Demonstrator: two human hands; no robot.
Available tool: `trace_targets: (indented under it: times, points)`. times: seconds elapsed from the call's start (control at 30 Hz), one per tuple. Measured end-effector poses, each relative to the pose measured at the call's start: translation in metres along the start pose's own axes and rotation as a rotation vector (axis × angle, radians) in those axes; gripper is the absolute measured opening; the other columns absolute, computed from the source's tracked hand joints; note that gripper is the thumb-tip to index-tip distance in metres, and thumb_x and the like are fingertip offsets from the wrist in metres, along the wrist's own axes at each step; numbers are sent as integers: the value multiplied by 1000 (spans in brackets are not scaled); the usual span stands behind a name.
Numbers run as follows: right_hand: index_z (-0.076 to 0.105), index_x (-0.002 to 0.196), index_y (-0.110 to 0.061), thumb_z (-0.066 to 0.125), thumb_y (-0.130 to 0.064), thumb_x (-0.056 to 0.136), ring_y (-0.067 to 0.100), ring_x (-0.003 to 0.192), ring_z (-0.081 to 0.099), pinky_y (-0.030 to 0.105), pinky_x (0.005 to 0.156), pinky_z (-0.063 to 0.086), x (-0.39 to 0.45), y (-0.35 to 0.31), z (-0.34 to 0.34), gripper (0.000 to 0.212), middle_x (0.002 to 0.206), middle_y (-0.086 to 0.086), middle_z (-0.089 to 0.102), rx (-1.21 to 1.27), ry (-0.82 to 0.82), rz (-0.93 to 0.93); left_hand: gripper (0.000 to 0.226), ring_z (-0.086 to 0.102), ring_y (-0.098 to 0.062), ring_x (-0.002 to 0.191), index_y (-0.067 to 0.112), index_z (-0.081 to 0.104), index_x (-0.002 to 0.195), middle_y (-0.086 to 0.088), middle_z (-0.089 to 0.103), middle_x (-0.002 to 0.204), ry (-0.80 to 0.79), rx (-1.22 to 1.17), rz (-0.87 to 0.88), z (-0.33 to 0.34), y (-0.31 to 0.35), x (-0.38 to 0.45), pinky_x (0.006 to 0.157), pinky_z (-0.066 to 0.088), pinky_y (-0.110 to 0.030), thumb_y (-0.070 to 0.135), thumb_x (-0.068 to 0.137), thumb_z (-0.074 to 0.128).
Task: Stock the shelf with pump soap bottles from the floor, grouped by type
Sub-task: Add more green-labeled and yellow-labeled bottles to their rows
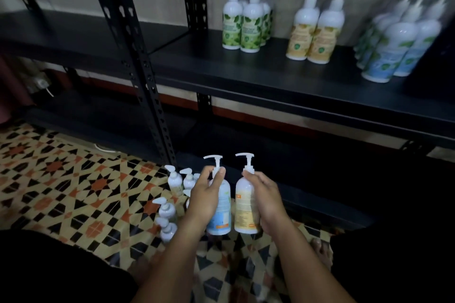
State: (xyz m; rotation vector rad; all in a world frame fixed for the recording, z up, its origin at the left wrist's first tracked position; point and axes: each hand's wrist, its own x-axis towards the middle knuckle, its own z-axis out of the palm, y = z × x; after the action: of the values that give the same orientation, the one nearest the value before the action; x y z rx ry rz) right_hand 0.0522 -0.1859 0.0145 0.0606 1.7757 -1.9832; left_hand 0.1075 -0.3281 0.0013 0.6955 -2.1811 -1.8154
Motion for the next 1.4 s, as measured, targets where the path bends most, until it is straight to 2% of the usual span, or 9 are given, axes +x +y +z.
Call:
trace_targets:
  times: [0.2, 0.33, 0.47, 0.63, 0.83, 0.97, 1.1, 1.23, 1.4]
  points:
    - [65, 87, -8, 69, -45, 92, 25, 70, 55, 40, 68, 46, -4, -16, -1, 38, 73, 9, 58, -44, 50, -69, 40, 48, -3, 53, 20, 50, 94, -8, 52, 72, 83, 81, 63, 9, 29, -14, 52, 39, -16, 57, 105, 43]
    - [68, 84, -12, 72, -52, 89, 25, 70, 62, 40, 69, 51, -11, -22, -1, 40, 74, 6, 64, -32, 35, -65, 45, 60, -1, 63, 25, 51, 93, 10, 61, 71, 83, 55, 78, 7, 43, -21, 57, 42, -19, 64, 86, 72]
    - [62, 92, -6, 91, -49, 70, 21, 68, 68, 38, 64, 56, -21, -31, -2, 56, 75, 4, 68, -70, 16, -68, 58, 66, -17, 91, 31, 43, 103, 2, 63, 102, 77, 101, 11, -5, 48, -15, 70, 53, -36, 54, 73, 87]
    - [58, 107, -6, 97, -27, 66, 19, 64, 69, 34, 57, 57, -25, -38, -6, 60, 78, 4, 71, -39, 36, -49, 58, 70, -29, 83, 25, 46, 94, -7, 66, 93, 88, 70, 4, -10, 49, -15, 71, 60, -49, 44, 58, 87]
    - [63, 104, -7, 99, -27, 60, 26, 68, 73, 37, 59, 60, -20, -30, -12, 60, 85, 11, 76, -60, 97, -74, 45, 57, -21, 68, 17, 52, 88, -9, 60, 80, 121, 85, 164, -10, 40, -16, 62, 46, -31, 42, 77, 89]
    - [71, 101, -11, 95, -31, 68, 28, 80, 77, 42, 67, 64, -17, -21, -17, 46, 91, 11, 78, -78, 103, -103, 16, 66, -1, 84, 33, 61, 101, 12, 71, 88, 26, 83, 133, -9, 37, -17, 73, 47, -21, 47, 96, 69]
    - [73, 106, -16, 77, -33, 91, 22, 81, 76, 36, 71, 62, -19, -17, -15, 23, 92, 6, 78, -78, 18, -145, 19, 63, 5, 85, 38, 53, 117, 16, 67, 96, 4, 166, 116, -8, 34, -20, 70, 44, -13, 51, 103, 54]
    - [70, 107, -25, 62, -44, 99, 19, 83, 71, 42, 79, 58, -18, -10, -10, 22, 92, 3, 74, -115, -7, -135, 19, 62, -15, 77, 34, 58, 99, -6, 69, 89, 58, 75, 97, -5, 29, -22, 70, 47, -29, 51, 96, 65]
    - [68, 105, -29, 67, -54, 94, 19, 85, 71, 41, 77, 58, -17, -9, -6, 27, 97, 2, 73, -74, 5, -131, 45, 68, -9, 80, 33, 59, 97, 6, 69, 87, 81, 25, 50, -7, 25, -21, 71, 56, -31, 59, 73, 87]
